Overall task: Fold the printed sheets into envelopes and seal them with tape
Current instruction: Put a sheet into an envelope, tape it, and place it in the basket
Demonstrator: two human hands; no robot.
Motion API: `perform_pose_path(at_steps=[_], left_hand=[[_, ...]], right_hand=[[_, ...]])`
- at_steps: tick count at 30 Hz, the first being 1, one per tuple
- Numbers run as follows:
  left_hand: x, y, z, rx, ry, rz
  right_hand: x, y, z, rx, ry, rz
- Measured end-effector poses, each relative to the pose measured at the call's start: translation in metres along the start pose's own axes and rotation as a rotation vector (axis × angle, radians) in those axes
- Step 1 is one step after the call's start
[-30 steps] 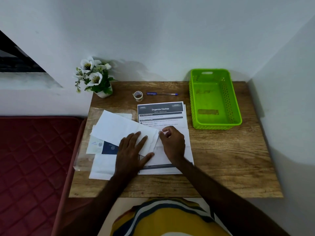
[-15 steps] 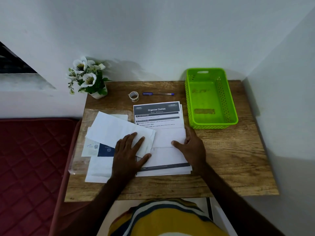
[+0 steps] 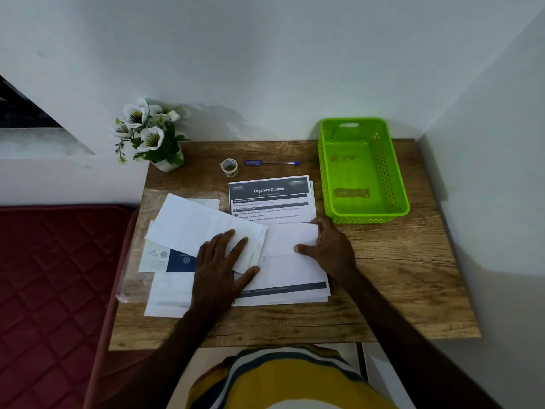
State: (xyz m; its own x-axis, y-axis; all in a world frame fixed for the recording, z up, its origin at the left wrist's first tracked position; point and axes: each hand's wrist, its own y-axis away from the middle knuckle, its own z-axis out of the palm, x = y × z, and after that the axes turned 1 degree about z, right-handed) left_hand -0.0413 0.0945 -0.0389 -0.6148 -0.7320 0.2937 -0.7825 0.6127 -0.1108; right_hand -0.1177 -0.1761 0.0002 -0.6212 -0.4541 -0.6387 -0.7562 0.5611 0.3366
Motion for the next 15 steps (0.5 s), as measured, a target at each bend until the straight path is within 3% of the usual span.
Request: perform_pose_path(at_steps=[7,11,15], left_hand=[[-0.002,0.000,0.001,0.001,-0.005,0.001],[-0.001,0.000,0.001,-0.003,-0.012,-0.007],[-0.001,0.000,0.003,0.006,-0.013,-0.007]], right_hand=[[0.002,0.002,-0.002,0.091,-0.033,-0.048],[0.004,0.007,-0.003,0.115,-0.223,-0.023],[0.000,0.014,-0.007,0.000,-0.462,-0.042]])
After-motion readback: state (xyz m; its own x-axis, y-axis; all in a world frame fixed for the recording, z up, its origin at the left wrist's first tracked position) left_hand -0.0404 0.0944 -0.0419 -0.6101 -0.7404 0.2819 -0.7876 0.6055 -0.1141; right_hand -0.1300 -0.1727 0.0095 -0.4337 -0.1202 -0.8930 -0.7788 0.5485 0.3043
